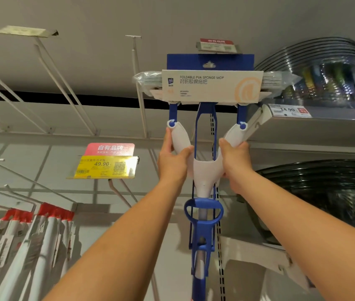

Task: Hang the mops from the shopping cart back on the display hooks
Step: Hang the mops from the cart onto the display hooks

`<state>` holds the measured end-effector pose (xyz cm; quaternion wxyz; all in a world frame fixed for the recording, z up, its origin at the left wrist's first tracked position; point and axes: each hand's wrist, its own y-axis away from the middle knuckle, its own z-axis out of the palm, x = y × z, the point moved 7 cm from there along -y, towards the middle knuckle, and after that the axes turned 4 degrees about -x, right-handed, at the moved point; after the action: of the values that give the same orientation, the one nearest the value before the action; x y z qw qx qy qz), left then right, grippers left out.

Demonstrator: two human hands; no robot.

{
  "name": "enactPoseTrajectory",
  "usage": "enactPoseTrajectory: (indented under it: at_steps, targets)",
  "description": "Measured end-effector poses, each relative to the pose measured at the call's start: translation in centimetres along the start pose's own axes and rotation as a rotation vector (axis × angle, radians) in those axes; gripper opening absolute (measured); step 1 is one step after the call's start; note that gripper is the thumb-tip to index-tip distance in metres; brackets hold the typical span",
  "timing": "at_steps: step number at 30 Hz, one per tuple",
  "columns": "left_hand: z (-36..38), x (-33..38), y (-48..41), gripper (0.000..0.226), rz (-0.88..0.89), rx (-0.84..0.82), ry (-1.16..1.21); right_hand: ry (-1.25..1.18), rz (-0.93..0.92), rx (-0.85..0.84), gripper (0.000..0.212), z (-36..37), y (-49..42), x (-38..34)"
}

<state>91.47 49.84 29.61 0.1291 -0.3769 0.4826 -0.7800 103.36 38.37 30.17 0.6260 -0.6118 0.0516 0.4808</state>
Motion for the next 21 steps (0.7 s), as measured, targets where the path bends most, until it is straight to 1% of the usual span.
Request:
enactPoseTrajectory:
  at_steps: [4,7,9,16,21]
  targets:
    - [0.1,-0.5,-0.3,0.079,-0.057,-0.027,0.003,0.035,0.011,-0.037,0.055,-0.1,-0.4,0.3]
    - [0.3,-0.5,0.1,0.080,-0.047,-0.016,-0.001,-0.021,0.050,-0.039,0.054,-0.3,-0.5,0.3]
    - [0.3,-0.3,0.5,0.080,-0.010,0.004,-0.020,-0.061,0.066,-0.029,0.053,-0.4,-0.6,0.1]
    - [0.2,2.0,2.5,0.079,0.207,0.105,-0.150,-0.110,0.009,0.036,0.051,-1.2,-0.1,-0.3]
    - [1.0,4.0,2.6,0.079,0.257,0.088,-0.179,-0.171,0.038,0.071,0.048,-1.7,0.0,-1.0]
